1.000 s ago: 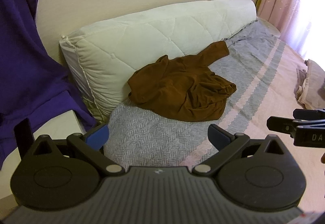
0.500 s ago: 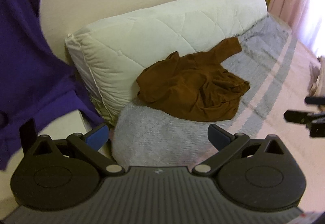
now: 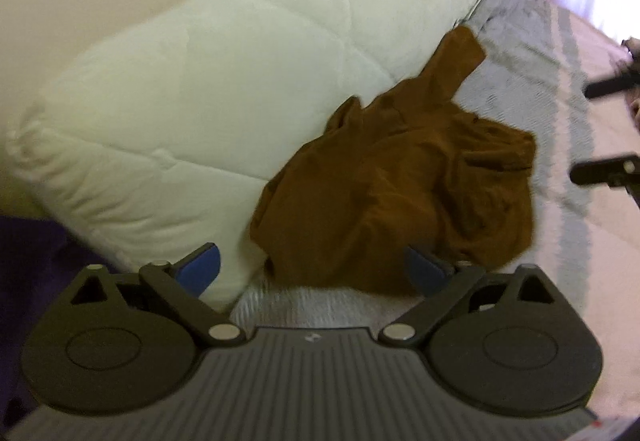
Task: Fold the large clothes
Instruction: 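Grasp the brown shirt with both grippers and lift it off the bed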
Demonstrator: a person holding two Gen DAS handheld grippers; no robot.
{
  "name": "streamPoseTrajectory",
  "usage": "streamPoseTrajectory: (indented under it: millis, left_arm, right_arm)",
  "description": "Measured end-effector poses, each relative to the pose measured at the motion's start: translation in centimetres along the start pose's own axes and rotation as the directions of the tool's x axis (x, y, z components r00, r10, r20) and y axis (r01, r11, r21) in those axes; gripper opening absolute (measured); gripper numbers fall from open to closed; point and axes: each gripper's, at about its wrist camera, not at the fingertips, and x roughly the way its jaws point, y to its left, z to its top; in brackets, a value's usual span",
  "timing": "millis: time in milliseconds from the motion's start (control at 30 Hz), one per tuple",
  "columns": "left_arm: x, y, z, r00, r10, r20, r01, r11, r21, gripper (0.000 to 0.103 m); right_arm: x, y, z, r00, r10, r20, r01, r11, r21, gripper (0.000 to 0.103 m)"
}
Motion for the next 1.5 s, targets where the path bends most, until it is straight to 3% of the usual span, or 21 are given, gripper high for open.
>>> streamPoseTrajectory:
  millis: [100,200,367,433,467,500,533,567,667,800,967,1100,1233,1333,1400,1467,1500]
  left_arm:
    - [4.6,1.1,0.3,1.000,0.009,-0.018,-0.008,1.000,0.030,0.088]
    - [7.4,1.7,0.1,1.000,0.003,-0.027,-0.001,0.998,0.057,0.079]
    - [9.3,1.7,-0.7,1.000,0.006,-0.021,-0.003,0.995,0.098,0.055]
    - [9.8,1.5,-0.8,1.000,0.022,-0.017,-0.020,0.993,0.116,0.034]
    - [9.9,1.5,-0.9,1.000,0.024,-0.018,-0.022,0.993,0.115,0.030]
    - [10.0,1.6,-0.9,1.000,0.020,-0.023,-0.017,0.994,0.109,0.017]
    - [10.0,1.7,-0.8,0.999,0.011,-0.031,-0.007,0.995,0.102,0.007]
    - [9.8,1.7,-0.8,0.999,0.004,-0.034,-0.001,0.995,0.096,0.007]
    - [8.8,1.3,-0.3,0.999,-0.014,-0.034,0.018,0.995,0.095,0.006]
    - [5.5,-0.1,0.6,0.999,-0.051,-0.001,0.051,0.994,0.095,0.006]
    - [-1.0,-4.0,2.1,0.990,-0.111,0.086,0.100,0.987,0.128,0.005]
    - [-7.2,-9.6,1.7,0.971,-0.185,0.149,0.156,0.970,0.187,0.005]
    - [-15.0,-18.2,-1.1,0.932,-0.313,0.181,0.244,0.915,0.322,0.005]
    - [-20.8,-26.3,-5.0,0.875,-0.464,0.134,0.365,0.817,0.447,0.005]
    - [-23.9,-31.6,-7.7,0.813,-0.578,0.065,0.473,0.722,0.505,0.005]
    - [-26.0,-37.0,-10.2,0.724,-0.689,-0.036,0.593,0.595,0.543,0.005]
    - [-26.6,-39.5,-11.2,0.670,-0.735,-0.104,0.655,0.519,0.549,0.007]
  right_arm:
    - [6.1,-0.9,1.9,0.999,0.036,-0.008,-0.037,0.994,-0.101,0.089]
    - [12.4,-1.7,3.4,0.998,0.056,-0.027,-0.060,0.977,-0.203,0.083]
    - [20.5,-2.0,5.2,0.998,0.055,-0.028,-0.062,0.894,-0.443,0.077]
    - [22.6,-1.7,5.3,0.998,0.057,-0.017,-0.057,0.847,-0.528,0.071]
    - [23.4,-1.6,5.2,0.998,0.058,-0.023,-0.061,0.827,-0.559,0.065]
    - [24.2,-1.6,5.0,0.997,0.061,-0.042,-0.074,0.814,-0.577,0.046]
    - [24.7,-1.6,4.8,0.997,0.049,-0.059,-0.074,0.809,-0.583,0.015]
    - [24.8,-1.7,4.6,0.997,0.029,-0.068,-0.063,0.813,-0.578,0.003]
    - [22.7,-3.1,4.2,0.997,0.027,-0.067,-0.056,0.871,-0.488,0.002]
    - [17.1,-5.5,2.8,0.999,-0.005,-0.047,-0.014,0.915,-0.403,0.001]
    - [6.9,-10.0,-0.1,0.996,-0.087,0.015,0.088,0.969,-0.230,0.001]
    - [-3.1,-13.0,-5.4,0.985,-0.161,0.057,0.166,0.981,-0.099,0.001]
    - [-14.1,-14.0,-12.9,0.961,-0.260,0.093,0.261,0.965,0.002,0.000]
    - [-22.4,-14.8,-20.2,0.932,-0.352,0.090,0.345,0.934,0.091,0.000]
    - [-28.0,-15.4,-25.9,0.899,-0.432,0.074,0.419,0.897,0.137,0.000]
    - [-33.2,-16.4,-30.8,0.855,-0.517,0.037,0.502,0.844,0.190,0.000]
    - [-35.0,-16.8,-33.0,0.832,-0.555,0.009,0.539,0.812,0.223,0.000]
